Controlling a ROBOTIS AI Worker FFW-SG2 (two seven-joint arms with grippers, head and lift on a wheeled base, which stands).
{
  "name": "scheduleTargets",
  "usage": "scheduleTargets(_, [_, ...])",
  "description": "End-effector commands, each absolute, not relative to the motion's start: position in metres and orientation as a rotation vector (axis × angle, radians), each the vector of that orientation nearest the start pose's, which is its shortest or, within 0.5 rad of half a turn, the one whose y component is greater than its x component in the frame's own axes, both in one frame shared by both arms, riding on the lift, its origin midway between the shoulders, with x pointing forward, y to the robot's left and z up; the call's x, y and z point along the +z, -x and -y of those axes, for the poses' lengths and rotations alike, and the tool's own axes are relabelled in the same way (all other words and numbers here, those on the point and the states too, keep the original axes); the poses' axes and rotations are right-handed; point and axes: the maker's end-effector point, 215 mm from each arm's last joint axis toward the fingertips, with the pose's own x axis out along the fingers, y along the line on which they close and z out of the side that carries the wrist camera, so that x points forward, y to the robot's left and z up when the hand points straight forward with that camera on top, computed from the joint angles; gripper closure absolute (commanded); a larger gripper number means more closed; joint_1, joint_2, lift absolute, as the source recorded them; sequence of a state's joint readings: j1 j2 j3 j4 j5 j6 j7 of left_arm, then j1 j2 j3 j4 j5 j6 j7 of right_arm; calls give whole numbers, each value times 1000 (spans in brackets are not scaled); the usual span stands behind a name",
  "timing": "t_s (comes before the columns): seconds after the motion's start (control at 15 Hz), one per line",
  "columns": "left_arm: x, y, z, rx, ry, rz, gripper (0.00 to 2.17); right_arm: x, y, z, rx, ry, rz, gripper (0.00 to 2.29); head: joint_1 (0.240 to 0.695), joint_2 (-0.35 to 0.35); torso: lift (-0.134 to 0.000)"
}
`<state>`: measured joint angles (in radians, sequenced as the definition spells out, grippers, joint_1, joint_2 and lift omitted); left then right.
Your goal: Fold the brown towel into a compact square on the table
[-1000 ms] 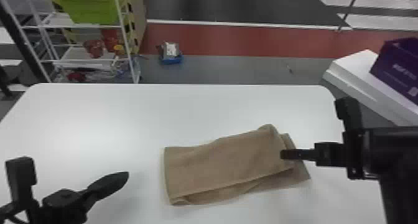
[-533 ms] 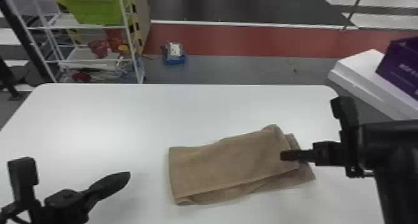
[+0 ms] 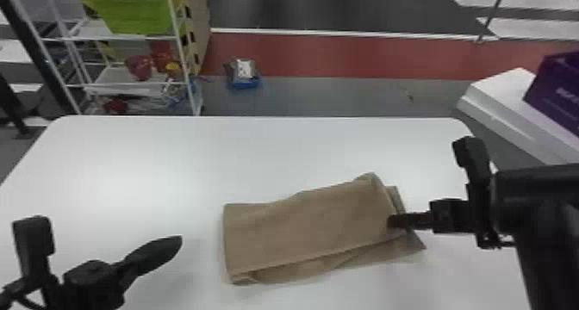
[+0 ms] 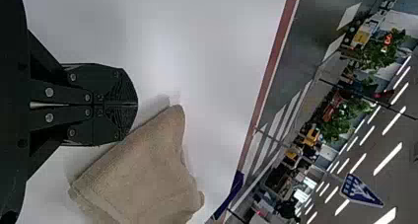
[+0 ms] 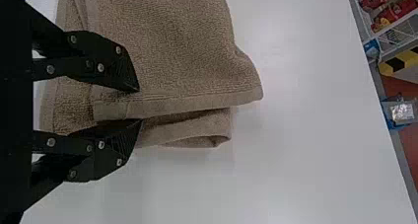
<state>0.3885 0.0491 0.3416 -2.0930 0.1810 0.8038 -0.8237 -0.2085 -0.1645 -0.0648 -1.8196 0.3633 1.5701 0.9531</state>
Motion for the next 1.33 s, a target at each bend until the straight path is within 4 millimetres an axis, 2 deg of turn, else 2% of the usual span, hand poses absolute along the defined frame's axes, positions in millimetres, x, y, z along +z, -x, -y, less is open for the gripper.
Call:
scheduleTargets(0.0, [-426,-390,-230,-534,343,-547,2138,-443,-467,245,378,-251,-1076,1150,695,-31,-124])
scheduleTargets(0.47, [-421,-387,-228,-540,337,-543,2138,-405,-467,246,388,-182,-971,1170,695,-18,-124])
scheduleTargets(0.6, [-420,-386,-227,-544,339,-544,2138,-400,-467,245,381,-145,-960,1160,695,-20,-124])
scheduleTargets(0.73, [-419,-385,-227,-546,340,-543,2138,-402,-466,244,381,-125,-968,1062,695,-23,-124])
scheduleTargets(0.87, [-419,-384,-227,-547,339,-542,2138,-409,-464,243,383,-113,-991,1065,695,-24,-124])
scheduleTargets(1.2, [-420,-383,-227,-544,340,-545,2142,-440,-451,241,385,-97,-1078,1062,695,-18,-124])
scheduleTargets(1.27, [-420,-383,-227,-544,340,-545,2138,-445,-448,244,381,-88,-1092,1001,695,-18,-124])
